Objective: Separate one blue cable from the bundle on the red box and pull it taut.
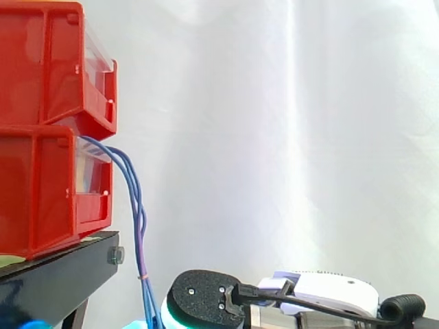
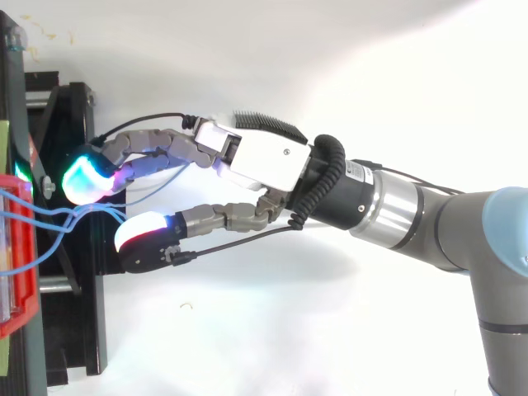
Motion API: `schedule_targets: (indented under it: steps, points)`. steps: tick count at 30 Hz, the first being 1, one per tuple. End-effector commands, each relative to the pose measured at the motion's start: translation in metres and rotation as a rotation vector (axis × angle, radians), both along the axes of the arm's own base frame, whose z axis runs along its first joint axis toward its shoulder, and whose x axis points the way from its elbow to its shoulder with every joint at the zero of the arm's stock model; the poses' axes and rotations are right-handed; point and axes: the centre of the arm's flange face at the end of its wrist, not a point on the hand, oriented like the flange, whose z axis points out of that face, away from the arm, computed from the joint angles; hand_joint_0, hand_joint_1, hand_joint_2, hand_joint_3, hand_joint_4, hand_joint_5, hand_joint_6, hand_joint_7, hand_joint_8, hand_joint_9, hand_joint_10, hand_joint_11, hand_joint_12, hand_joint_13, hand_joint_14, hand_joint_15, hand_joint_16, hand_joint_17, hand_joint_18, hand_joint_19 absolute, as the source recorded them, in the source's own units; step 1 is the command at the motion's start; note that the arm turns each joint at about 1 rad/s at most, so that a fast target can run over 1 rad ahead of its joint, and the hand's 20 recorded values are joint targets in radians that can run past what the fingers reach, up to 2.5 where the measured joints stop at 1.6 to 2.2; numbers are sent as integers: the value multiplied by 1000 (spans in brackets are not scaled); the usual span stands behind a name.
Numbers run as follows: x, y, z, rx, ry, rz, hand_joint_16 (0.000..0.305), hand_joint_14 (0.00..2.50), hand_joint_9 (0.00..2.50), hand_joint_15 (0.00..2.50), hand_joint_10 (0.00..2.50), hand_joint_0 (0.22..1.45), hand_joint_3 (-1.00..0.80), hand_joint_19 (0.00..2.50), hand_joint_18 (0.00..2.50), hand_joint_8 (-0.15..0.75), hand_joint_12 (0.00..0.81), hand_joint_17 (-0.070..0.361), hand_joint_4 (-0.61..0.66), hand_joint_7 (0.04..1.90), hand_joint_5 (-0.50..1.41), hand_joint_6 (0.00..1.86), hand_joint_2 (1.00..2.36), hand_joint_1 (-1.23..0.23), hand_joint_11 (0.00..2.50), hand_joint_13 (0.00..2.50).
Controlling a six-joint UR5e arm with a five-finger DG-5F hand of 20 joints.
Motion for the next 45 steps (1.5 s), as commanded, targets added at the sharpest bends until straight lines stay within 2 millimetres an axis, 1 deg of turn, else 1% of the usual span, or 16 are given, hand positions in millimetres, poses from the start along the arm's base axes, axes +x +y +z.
schedule_targets:
  steps: [1,5,10,14,17,20,23,28,40,42,45]
  points:
    - [3,0,4,-29,-17,-7,49,7,644,300,9,555,-485,617,557,338,366,111,204,728,-195,502,1001,-568,370,488]
    - [5,-1,8,-67,-36,-26,49,8,655,303,9,555,-484,617,564,340,365,111,208,729,-194,502,1001,-568,374,493]
    - [6,-7,8,-67,-43,-28,49,9,659,306,8,556,-480,618,570,339,365,111,220,744,-188,502,1001,-568,369,507]
    - [7,-6,10,-63,-62,-29,49,9,680,309,9,558,-482,614,584,345,364,111,245,810,-170,503,1001,-566,383,517]
    - [8,0,12,-59,-72,-11,49,8,693,310,10,561,-483,624,592,347,363,110,283,881,-155,503,1001,-567,401,524]
    - [9,1,12,-49,-83,3,49,8,703,315,10,562,-482,622,600,344,363,110,292,928,-146,503,1002,-567,407,529]
    - [11,-1,16,-14,-121,40,49,8,711,321,10,565,-486,622,612,346,363,109,302,990,-134,503,1001,-572,413,544]
    - [12,0,16,36,-140,60,48,9,734,326,10,577,-485,630,632,347,362,109,276,1124,-114,503,1001,-594,438,560]
    - [10,-8,15,166,-172,84,47,9,765,344,13,607,-423,628,656,345,359,106,220,1280,-95,501,1005,-616,479,596]
    - [10,-10,16,173,-173,87,47,9,770,345,13,620,-394,626,667,346,360,106,190,1380,-93,502,1008,-624,486,605]
    - [10,-11,17,177,-173,96,47,9,773,354,14,631,-353,633,681,342,362,106,173,1240,-119,602,1011,-636,505,613]
